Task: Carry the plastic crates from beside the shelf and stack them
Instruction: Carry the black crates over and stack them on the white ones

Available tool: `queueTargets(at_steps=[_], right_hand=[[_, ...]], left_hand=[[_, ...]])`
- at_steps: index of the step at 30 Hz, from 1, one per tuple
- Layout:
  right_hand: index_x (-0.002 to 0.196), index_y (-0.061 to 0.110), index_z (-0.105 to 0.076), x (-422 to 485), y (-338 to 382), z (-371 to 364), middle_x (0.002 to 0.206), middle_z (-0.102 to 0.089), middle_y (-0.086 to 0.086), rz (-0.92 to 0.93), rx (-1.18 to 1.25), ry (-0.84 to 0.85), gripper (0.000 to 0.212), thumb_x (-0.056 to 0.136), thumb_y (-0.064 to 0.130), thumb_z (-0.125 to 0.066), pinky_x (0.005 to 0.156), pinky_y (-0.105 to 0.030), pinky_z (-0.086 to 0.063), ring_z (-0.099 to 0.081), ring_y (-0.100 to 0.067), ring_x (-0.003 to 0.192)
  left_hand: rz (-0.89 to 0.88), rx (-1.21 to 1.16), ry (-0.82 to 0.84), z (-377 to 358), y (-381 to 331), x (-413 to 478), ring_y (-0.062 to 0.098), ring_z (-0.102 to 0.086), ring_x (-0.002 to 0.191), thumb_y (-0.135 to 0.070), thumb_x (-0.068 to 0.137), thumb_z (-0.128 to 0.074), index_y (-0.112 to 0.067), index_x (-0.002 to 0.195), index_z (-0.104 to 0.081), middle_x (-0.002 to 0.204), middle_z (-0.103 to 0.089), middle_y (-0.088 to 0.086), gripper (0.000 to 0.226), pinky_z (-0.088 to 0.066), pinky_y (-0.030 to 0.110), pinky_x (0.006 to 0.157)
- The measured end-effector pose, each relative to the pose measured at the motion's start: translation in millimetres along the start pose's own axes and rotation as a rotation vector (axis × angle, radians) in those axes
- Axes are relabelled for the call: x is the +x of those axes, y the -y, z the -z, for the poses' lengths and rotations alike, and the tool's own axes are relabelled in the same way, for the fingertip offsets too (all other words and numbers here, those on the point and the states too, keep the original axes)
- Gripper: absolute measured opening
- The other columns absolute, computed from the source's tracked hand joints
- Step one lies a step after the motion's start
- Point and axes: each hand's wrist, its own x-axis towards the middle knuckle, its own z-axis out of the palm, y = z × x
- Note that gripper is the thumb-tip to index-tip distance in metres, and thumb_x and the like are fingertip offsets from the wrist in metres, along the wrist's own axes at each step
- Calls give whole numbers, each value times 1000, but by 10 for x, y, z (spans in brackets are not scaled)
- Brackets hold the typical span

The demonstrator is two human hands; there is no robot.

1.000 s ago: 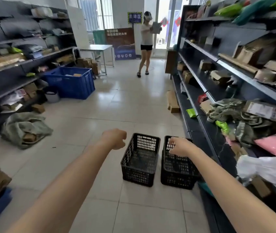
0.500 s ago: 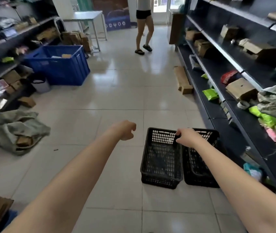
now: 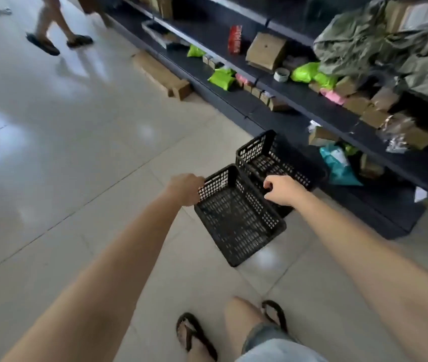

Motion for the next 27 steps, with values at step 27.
queueTargets(at_steps=[27], right_hand=[[135,17,-45,2015,-674,-2801,122,-55,-21,-946,555,129,53,84,11,-58,87,-40,-50,-58,-37,106]], left_hand=[[-540,469,355,-1499,563,4649,32,-48,123,-19,89,-51,-15,134,-43,131,-49,13,46,-47,46,93]])
